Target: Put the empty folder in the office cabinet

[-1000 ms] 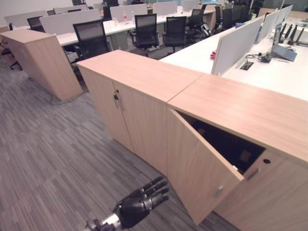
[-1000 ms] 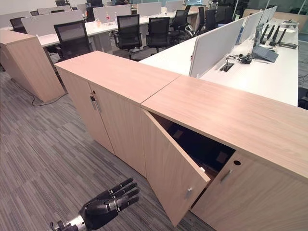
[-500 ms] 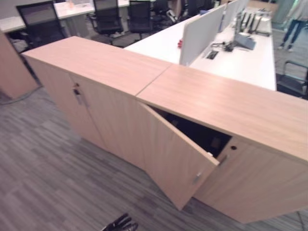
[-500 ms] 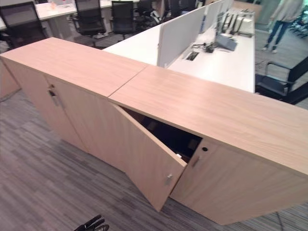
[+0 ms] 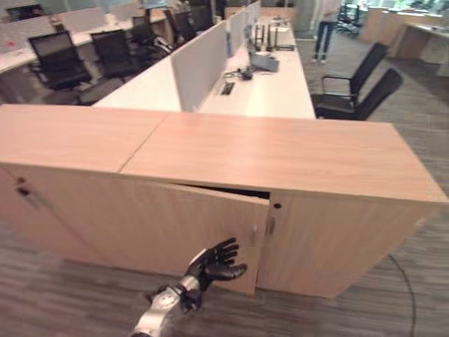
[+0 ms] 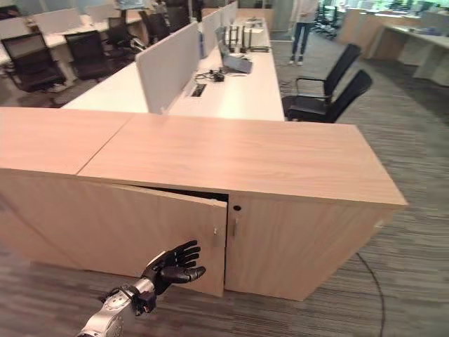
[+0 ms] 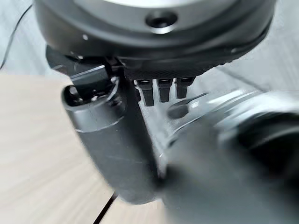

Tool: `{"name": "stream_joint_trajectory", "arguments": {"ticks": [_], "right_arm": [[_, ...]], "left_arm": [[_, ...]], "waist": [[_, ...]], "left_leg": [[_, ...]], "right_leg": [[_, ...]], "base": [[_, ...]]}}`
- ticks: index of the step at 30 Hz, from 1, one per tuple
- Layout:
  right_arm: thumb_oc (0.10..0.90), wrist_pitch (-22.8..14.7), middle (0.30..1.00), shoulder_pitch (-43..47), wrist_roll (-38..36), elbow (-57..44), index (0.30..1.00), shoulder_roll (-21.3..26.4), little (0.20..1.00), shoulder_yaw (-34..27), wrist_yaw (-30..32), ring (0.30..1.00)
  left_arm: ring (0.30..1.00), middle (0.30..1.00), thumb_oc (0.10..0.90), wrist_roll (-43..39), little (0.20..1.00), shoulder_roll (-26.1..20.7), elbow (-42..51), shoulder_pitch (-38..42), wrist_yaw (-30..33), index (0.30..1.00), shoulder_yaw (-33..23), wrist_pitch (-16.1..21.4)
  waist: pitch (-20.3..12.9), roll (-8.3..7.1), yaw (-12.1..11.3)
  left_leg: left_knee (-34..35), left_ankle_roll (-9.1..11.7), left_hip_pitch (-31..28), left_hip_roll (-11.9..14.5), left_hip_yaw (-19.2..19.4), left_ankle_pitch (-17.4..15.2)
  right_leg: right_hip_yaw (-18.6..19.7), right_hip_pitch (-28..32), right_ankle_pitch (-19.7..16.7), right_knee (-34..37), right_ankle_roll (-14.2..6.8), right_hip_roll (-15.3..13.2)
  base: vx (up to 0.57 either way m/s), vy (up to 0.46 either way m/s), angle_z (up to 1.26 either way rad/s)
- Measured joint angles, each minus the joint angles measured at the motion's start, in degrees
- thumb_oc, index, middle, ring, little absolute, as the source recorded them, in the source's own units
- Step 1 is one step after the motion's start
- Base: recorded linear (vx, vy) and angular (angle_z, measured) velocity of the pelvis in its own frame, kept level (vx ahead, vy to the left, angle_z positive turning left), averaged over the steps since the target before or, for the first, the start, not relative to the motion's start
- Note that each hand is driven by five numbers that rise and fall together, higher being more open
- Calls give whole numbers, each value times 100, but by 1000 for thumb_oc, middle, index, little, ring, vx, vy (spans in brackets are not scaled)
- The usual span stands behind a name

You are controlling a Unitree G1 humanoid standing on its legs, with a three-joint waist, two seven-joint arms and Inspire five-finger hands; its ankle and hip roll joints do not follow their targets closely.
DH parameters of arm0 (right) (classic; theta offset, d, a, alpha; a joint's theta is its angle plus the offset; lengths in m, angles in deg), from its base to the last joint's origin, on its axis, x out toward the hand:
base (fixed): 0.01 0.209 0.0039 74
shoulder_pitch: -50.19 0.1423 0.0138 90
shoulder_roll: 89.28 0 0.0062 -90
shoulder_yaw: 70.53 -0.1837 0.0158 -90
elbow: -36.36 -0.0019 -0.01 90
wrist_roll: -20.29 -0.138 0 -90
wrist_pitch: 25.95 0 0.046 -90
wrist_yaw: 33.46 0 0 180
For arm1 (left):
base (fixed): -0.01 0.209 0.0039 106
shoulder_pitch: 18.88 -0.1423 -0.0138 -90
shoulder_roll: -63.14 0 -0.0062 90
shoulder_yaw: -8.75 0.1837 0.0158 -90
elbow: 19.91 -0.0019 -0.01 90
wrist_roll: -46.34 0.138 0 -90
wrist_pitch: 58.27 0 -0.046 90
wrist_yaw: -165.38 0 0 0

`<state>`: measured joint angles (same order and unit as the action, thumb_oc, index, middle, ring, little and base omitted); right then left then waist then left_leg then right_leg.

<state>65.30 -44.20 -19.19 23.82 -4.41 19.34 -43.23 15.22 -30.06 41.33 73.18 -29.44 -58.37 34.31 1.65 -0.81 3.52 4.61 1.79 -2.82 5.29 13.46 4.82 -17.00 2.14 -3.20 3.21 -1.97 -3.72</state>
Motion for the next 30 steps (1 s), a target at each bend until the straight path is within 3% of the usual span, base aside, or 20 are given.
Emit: {"name": "stream_joint_trajectory", "arguments": {"ticks": [2, 10, 11, 17, 24, 30], "right_arm": [[800, -7, 900, -35, 3, -2, 900, 10, 900, -70, 4, 900], [800, 27, 900, -18, 29, 26, 900, 84, 900, -106, -56, 900], [800, 27, 900, -38, 29, 30, 900, 102, 900, -107, -59, 900], [800, 20, 900, -177, 28, -73, 900, 148, 900, -108, -62, 900], [800, 13, 900, -147, 129, 138, 900, 166, 900, -214, -43, 900], [800, 8, 900, -43, 130, 381, 900, 183, 900, -302, -18, 900]], "left_arm": [[900, 900, 800, 236, 900, -28, -2, 127, 83, 900, 98, -9], [900, 900, 800, 1663, 900, -545, -327, 1212, 319, 900, 420, 47], [900, 900, 800, 1765, 900, -541, -453, 1296, 333, 900, 418, 77], [900, 900, 800, 1847, 900, -488, -772, 1366, 568, 900, 413, 231], [900, 900, 800, 1033, 900, 123, -646, -5, 542, 900, -430, 603], [900, 900, 800, 878, 900, 322, -2055, -769, 468, 900, -411, 364]], "waist": [[-31, -22, 186], [-241, 191, 320], [-281, 216, 369], [-387, 248, 435], [-439, 125, 374], [-447, 147, 183]], "left_leg": [[-1, -47, -40, -87, 49, -32], [12, -90, -212, -157, 330, -164], [33, -20, -232, -155, 340, -241], [31, -50, -216, -135, 491, -229], [32, -79, -225, -147, 513, -268], [29, -83, -214, -158, 451, -268]], "right_leg": [[73, 56, -69, 153, -43, -60], [268, 150, -88, 183, -141, -131], [329, 130, -83, 211, -147, -125], [469, 35, -116, 176, -168, -103], [519, 43, -107, 214, -179, -115], [420, 69, -84, 215, -166, -131]], "base": [[31, 74, -15], [28, 50, -14], [16, 26, -13], [7, 17, -15], [9, 12, -4], [-3, 19, 8]]}}
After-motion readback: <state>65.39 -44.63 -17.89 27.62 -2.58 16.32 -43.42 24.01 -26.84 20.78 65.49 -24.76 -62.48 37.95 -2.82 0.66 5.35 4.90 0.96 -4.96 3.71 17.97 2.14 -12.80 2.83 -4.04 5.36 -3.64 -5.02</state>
